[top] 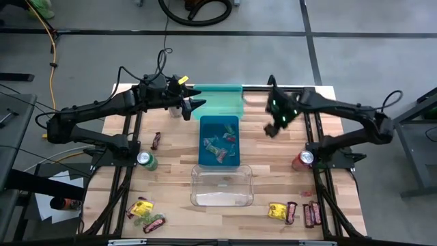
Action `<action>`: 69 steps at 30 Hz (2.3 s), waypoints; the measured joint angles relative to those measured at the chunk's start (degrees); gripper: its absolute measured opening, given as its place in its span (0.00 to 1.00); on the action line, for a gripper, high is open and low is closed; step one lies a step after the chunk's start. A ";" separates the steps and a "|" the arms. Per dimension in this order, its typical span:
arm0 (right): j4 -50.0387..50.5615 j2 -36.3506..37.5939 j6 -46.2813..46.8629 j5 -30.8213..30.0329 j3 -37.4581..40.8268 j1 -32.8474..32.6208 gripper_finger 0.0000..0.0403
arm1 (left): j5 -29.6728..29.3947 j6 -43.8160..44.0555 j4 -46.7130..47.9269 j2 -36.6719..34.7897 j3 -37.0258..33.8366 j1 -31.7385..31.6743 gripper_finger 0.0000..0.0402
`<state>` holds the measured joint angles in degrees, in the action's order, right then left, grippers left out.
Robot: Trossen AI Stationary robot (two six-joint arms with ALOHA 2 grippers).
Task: Sort candy
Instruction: Put the orange candy into the blue bin
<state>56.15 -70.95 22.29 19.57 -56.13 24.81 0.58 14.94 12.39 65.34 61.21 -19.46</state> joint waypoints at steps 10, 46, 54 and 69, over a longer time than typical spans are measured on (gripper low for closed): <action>1.28 9.63 36.13 4.48 0.82 -38.67 0.54 | 0.02 -0.77 0.25 0.02 0.00 -0.02 0.61; 2.77 -33.54 40.59 8.65 6.97 -66.50 0.53 | 0.04 -3.04 1.89 0.02 0.00 -0.02 0.61; 0.70 -30.75 33.72 7.42 7.29 -66.08 0.08 | -2.50 -3.10 2.61 0.02 0.00 -0.02 0.61; 5.82 -1.17 24.22 -23.20 -6.10 -47.21 0.01 | -2.75 -5.00 2.67 -0.74 0.00 -2.33 0.61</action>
<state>61.96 -72.13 46.51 -3.63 -62.23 -22.40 -2.17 9.94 15.06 64.61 61.21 -21.79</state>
